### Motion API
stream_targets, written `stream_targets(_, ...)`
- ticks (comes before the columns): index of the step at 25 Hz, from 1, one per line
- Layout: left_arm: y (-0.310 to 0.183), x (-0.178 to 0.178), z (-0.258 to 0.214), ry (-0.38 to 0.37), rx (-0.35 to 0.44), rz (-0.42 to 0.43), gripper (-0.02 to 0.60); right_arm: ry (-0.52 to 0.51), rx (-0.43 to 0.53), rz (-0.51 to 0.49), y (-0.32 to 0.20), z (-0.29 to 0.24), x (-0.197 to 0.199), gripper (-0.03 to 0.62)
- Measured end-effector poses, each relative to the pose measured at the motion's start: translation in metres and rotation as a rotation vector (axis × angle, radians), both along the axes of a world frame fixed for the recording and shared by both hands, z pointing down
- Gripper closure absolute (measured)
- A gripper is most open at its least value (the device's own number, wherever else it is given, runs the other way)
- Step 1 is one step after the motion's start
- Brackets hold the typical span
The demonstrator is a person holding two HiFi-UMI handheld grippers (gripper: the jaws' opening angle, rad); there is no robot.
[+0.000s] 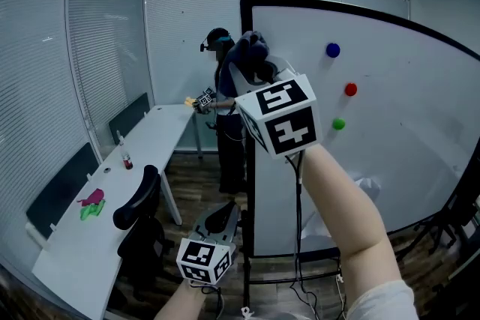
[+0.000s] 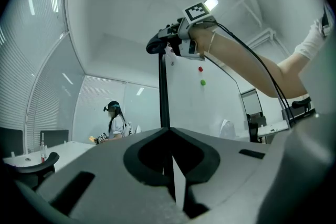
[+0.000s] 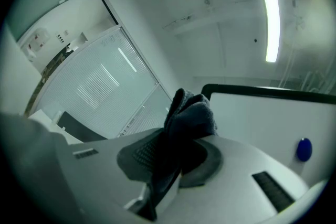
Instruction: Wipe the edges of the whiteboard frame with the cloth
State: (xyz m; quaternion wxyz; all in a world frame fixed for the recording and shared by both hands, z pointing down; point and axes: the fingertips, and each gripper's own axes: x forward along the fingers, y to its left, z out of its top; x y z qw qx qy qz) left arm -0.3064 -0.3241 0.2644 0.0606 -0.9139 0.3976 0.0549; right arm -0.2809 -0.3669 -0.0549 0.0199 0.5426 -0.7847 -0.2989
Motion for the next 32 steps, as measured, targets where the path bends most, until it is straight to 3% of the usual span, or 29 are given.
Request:
stream_targets(5,0.002,0.002,-0.001,-0.029,0.021,-0.004,0.563,-0.022,0.056,0.023,0.004,-0.037,0.001,0.526)
stream_targets(16,0.005,0.015,-0.007,-0.013,0.009,0.036,0.563,-0.063,0.071,0.008,0.008,-0.092,0.01,0.526)
stream_targets(27,0.022,0.016,0.048,-0.038,-0.084,0.089,0.563,-0.153,0.168,0.16,0.024,-0.118,0.078,0.526)
stream_targets(32,0.03,0.036,0.058,-0.061,-0.111,0.124,0.563,-0.167,0.165,0.161,0.028,-0.116,0.091,0.526)
